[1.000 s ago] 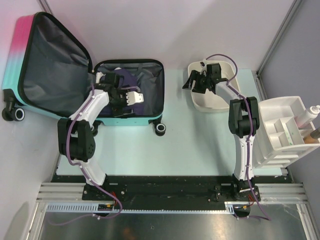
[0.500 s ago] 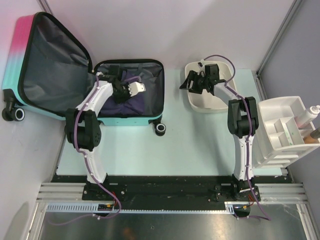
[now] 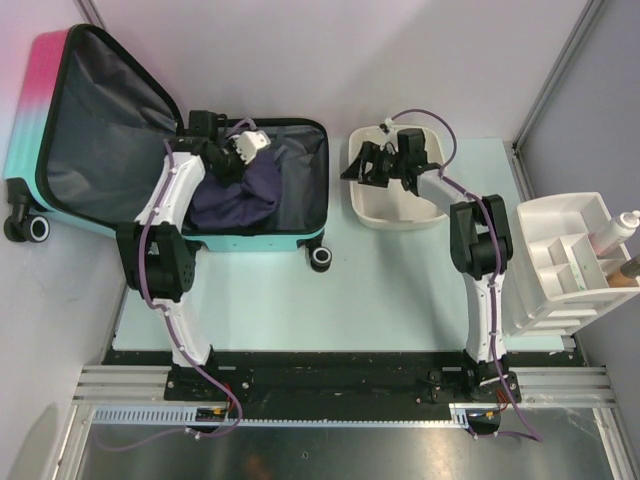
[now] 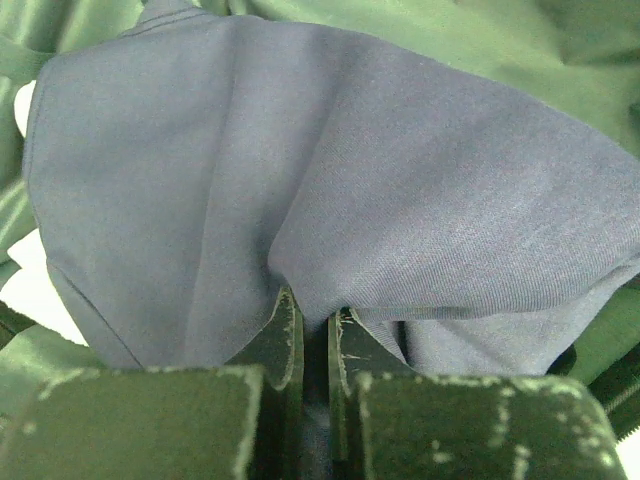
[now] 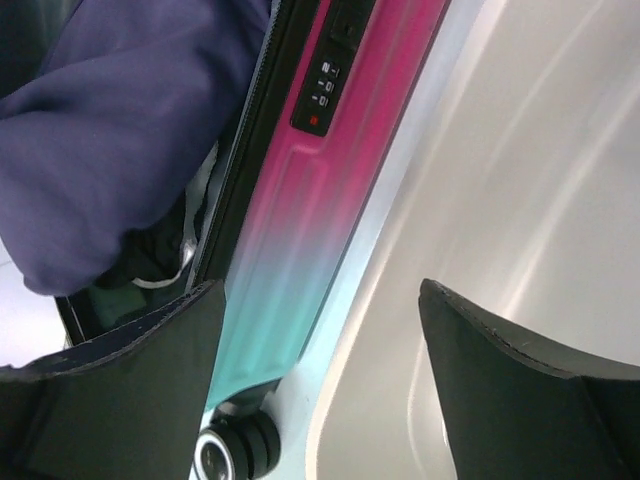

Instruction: Open, take out, and arrange the luggage

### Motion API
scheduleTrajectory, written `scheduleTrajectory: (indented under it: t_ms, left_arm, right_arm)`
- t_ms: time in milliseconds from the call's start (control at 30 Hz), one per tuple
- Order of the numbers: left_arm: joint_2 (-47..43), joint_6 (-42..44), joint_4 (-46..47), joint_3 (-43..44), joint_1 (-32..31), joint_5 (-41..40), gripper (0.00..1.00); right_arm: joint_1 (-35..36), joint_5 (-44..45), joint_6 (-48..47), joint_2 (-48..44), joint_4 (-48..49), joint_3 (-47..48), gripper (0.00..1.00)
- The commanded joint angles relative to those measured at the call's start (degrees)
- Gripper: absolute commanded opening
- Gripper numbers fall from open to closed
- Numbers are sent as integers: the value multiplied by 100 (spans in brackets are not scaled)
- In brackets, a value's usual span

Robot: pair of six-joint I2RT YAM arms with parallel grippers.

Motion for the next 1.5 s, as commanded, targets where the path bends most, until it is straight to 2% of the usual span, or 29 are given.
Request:
scheduleTrajectory:
  t_ms: [0,67,200,300,333,433,533,667,833,1067,1167,1267,1333,1367,1400,1433,1467]
  left_arm:
    - [-446,-299,323,237,125,436,0]
    - [-455,-308,331,227,133,488,0]
    - [-446,-334,332,237,203,637,0]
    - [-490,-255,331,166,230,769,0]
    - [-507,-238,323,157,239,813,0]
    - [-595,-264,323,87,283,1015,0]
    - [-717,-229,323,-79,300,1200,0]
    - [-867,-132,323,-369,309,1332,0]
    - [-1017,-45,323,-739,309,1420,0]
    - [-1113,122,323,-1073,608,1262,1]
    - [-1166,359,323,-1283,617,1095,2]
    - [-1210,562,323,-1477,626,955,4]
    - [-1219,597,323,-1539,634,963,8]
    - [-1237,589,323,-1574,634,980,15]
    - [-1254,562,323,-1583,643,989,22]
    - [-1307,527,323,-1583,652,1007,32]
    - [-1351,484,323,-1609,678,1085,52]
  right_arm:
    - [-144,-67,-469,-910,448,-292,84]
    - [-92,-198,-811,-1198,771,-537,84]
    - [136,-356,-2067,-1604,1213,-951,85]
    - [435,-471,-3315,-1684,1406,-1004,86]
    - [523,-497,-3988,-1666,1450,-987,86]
    - [866,-707,-4896,-1500,1705,-882,89]
    - [1182,-1067,-5644,-1236,1732,-723,89]
    - [1560,-1121,-6593,-981,1731,-705,91]
    - [2043,-893,-7009,-490,2311,-635,91]
    - [2430,-823,-8380,55,2223,-318,92]
    - [2510,-551,-8355,240,2785,-258,95]
    - [2571,-506,-8337,372,2865,-29,94]
    - [2571,-611,-8380,460,2970,24,87]
    - [2571,-638,-8328,487,3067,50,81]
    - [2571,-647,-8223,539,3303,77,70]
    - [2571,-612,-7927,575,3392,146,50]
    - [2554,-577,-7758,627,3471,313,39]
